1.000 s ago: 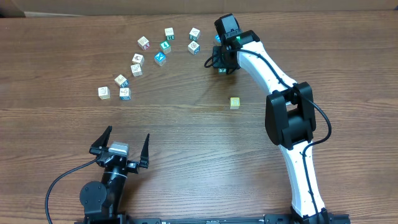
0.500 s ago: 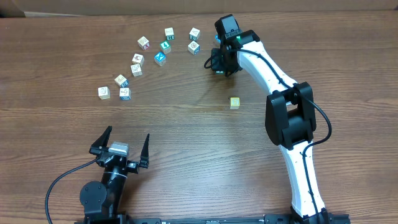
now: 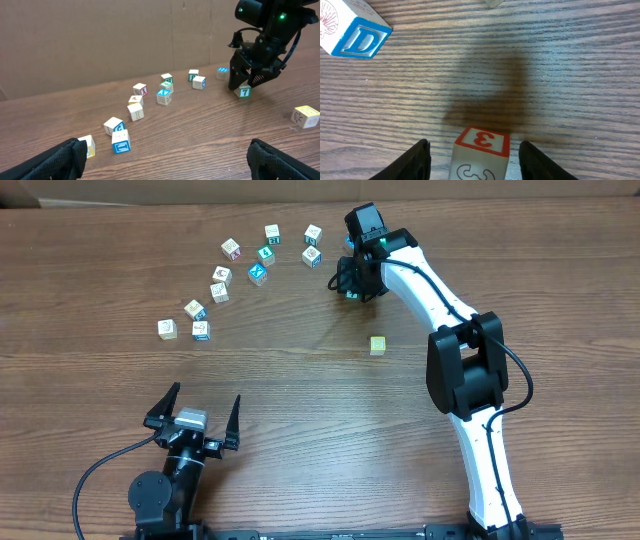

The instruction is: Form a tower

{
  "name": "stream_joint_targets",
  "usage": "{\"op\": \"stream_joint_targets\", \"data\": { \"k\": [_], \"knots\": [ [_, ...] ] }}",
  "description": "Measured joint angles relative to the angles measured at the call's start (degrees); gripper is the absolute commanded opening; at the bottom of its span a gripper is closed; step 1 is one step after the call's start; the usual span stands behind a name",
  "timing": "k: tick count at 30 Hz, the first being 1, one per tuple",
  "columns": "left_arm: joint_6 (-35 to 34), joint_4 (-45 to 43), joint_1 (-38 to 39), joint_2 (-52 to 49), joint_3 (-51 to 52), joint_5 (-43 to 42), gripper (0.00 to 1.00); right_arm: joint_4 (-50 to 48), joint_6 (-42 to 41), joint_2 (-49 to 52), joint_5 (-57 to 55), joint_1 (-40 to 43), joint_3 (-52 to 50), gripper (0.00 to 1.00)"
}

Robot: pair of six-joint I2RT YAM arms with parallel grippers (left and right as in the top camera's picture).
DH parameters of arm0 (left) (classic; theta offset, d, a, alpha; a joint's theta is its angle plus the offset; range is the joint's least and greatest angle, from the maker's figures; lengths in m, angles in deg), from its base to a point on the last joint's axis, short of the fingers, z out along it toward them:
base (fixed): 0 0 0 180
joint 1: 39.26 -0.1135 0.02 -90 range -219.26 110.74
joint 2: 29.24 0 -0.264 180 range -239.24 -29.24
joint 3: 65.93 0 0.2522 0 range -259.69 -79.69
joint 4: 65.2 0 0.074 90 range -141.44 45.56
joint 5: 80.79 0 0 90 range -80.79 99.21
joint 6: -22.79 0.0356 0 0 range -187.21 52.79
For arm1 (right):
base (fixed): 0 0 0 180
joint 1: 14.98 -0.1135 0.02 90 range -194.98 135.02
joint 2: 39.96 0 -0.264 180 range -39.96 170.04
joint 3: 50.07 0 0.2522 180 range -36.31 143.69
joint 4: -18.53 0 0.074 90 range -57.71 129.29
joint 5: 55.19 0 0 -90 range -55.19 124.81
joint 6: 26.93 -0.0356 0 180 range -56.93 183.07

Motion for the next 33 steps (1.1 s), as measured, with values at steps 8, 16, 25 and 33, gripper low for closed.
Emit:
{"op": "stream_joint_targets", "data": {
  "k": [8, 16, 25, 33],
  "knots": [
    [0.00, 0.00, 0.00, 0.00, 0.00, 0.00, 1.00, -0.42, -0.04, 0.00, -0.48, -0.02, -0.33, 1.00],
    [0.00, 0.00, 0.00, 0.00, 0.00, 0.00, 0.99, -0.59, -0.17, 0.00, -0.50, -0.02, -0.74, 1.00],
    [0.00, 0.00, 0.00, 0.02, 0.00, 0.00, 1.00, -0.66, -0.17, 0.00, -0.57, -0.02, -0.74, 0.98],
    [0.00, 0.00, 0.00, 0.00, 0.00, 0.00, 1.00, -0.63, -0.17, 0.00, -0.59, -0.02, -0.74, 0.98]
  ]
}}
